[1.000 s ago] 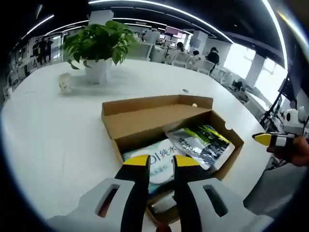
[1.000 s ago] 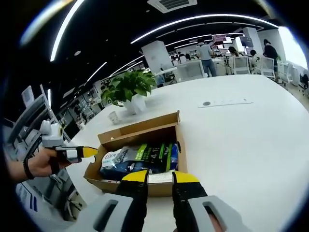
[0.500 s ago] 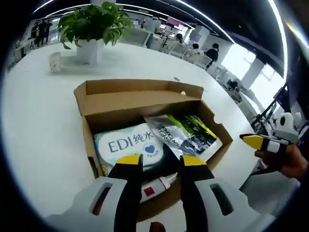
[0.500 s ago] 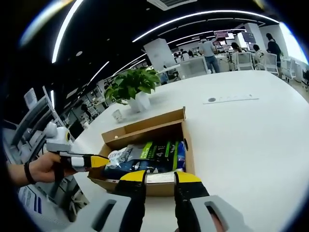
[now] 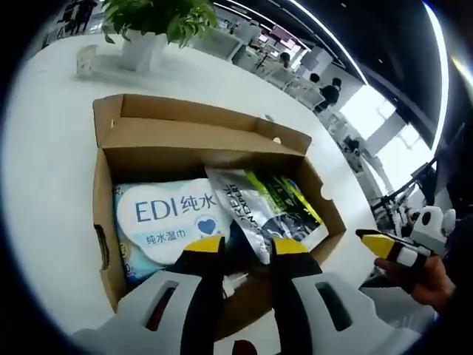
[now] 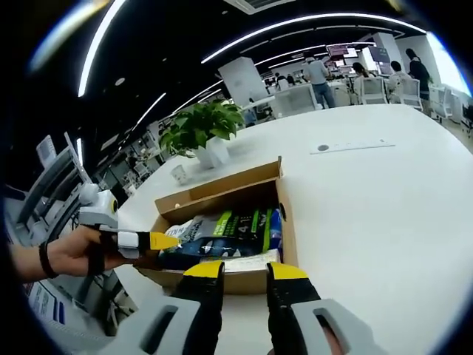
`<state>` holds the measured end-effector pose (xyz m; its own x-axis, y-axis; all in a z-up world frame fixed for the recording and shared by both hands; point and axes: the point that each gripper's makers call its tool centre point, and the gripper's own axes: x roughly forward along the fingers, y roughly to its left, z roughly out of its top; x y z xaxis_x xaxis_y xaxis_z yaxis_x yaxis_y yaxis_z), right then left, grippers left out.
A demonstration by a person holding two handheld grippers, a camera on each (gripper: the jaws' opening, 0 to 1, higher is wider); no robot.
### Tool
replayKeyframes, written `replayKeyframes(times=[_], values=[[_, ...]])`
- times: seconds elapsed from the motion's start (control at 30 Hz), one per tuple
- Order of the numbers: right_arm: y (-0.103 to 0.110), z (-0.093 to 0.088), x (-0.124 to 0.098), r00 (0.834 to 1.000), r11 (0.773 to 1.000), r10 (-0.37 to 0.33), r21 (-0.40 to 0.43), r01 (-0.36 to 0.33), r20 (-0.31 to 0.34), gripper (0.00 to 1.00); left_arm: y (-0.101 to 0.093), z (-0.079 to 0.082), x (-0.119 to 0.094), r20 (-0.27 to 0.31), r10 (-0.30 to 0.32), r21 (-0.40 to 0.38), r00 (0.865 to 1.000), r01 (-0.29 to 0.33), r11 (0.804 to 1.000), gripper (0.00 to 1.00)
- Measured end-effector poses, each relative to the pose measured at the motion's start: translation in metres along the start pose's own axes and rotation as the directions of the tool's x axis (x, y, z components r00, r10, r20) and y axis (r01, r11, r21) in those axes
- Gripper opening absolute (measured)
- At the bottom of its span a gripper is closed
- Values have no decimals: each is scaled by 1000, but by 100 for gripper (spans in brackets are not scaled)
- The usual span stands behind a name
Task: Operate the shoe box by opening the lid, removing the specified soft item, and placing it in the target area until the item is outside and the box remains undamaged.
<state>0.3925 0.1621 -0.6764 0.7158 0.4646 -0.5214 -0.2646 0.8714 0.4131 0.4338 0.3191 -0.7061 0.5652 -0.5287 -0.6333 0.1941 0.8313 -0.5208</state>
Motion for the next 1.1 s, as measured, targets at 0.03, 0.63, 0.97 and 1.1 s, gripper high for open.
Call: replayKeyframes(times=[0.03, 0.63, 0.97, 1.1], values=[[1, -1, 0, 1000, 1000, 1, 0, -1, -1, 19, -1, 0, 1, -3, -1, -8, 1000, 1, 1000, 17], [6, 9, 16, 1000, 1000, 20, 3, -20, -9, 19, 15, -11, -6, -36, 67, 31, 997, -66, 997, 1], [15, 21, 47, 998, 998, 48, -39, -50, -46, 21, 18, -11, -10, -65, 90, 149, 994, -79, 986, 1], [14, 23, 57, 997, 997, 51, -54, -55, -66, 22, 20, -11, -11, -69, 92, 161, 993, -80, 984, 1]])
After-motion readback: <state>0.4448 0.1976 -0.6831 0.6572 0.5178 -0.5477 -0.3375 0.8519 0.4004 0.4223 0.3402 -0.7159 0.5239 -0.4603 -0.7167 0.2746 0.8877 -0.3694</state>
